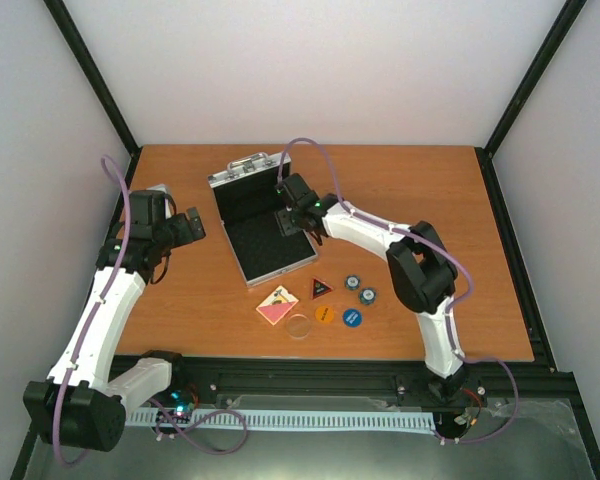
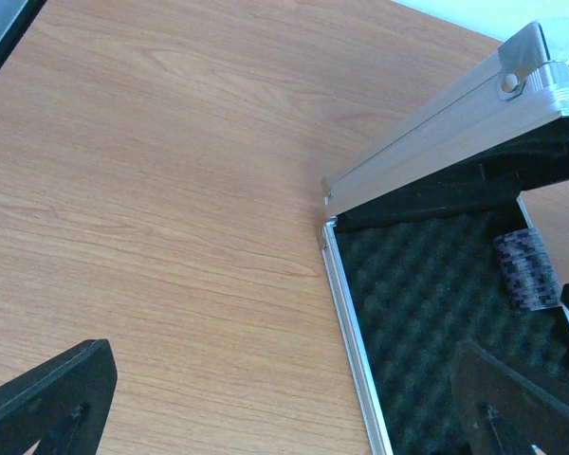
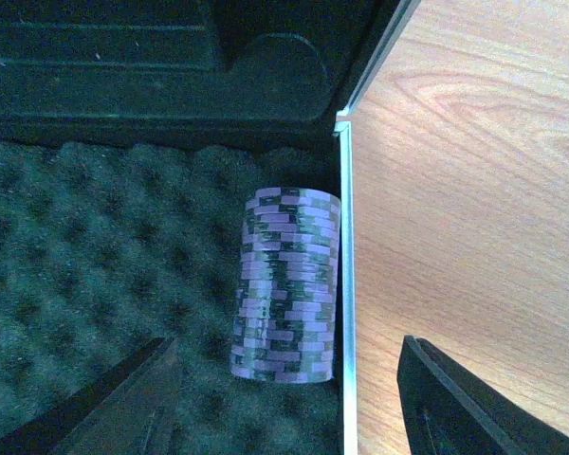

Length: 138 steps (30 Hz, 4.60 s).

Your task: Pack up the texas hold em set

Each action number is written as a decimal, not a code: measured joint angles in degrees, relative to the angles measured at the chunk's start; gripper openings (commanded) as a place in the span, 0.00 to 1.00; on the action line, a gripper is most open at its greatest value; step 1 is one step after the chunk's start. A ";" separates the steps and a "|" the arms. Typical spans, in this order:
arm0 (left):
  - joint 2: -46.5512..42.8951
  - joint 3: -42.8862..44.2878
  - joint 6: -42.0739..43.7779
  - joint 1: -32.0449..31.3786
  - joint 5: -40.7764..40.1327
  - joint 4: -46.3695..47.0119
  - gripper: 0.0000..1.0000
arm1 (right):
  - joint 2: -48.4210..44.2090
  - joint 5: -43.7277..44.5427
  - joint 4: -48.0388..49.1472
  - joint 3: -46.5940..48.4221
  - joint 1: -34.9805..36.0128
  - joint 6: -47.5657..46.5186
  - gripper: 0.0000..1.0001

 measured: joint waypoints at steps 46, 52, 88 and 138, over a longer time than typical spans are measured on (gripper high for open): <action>0.11 -0.11 -0.02 0.00 2.51 -0.98 1.00 | -35.28 3.63 -22.34 -40.87 -1.20 23.67 0.92; -0.44 -0.11 -0.04 0.00 2.54 -1.09 1.00 | -35.28 2.78 -21.29 -42.32 -2.58 24.30 0.84; -1.20 -0.11 -0.37 0.00 1.42 -2.25 1.00 | -27.76 -4.07 -13.97 -44.06 -7.02 18.51 0.68; -2.47 -0.11 -0.46 0.00 0.59 -2.99 1.00 | -28.55 -7.50 -15.45 -45.00 -7.08 16.55 0.49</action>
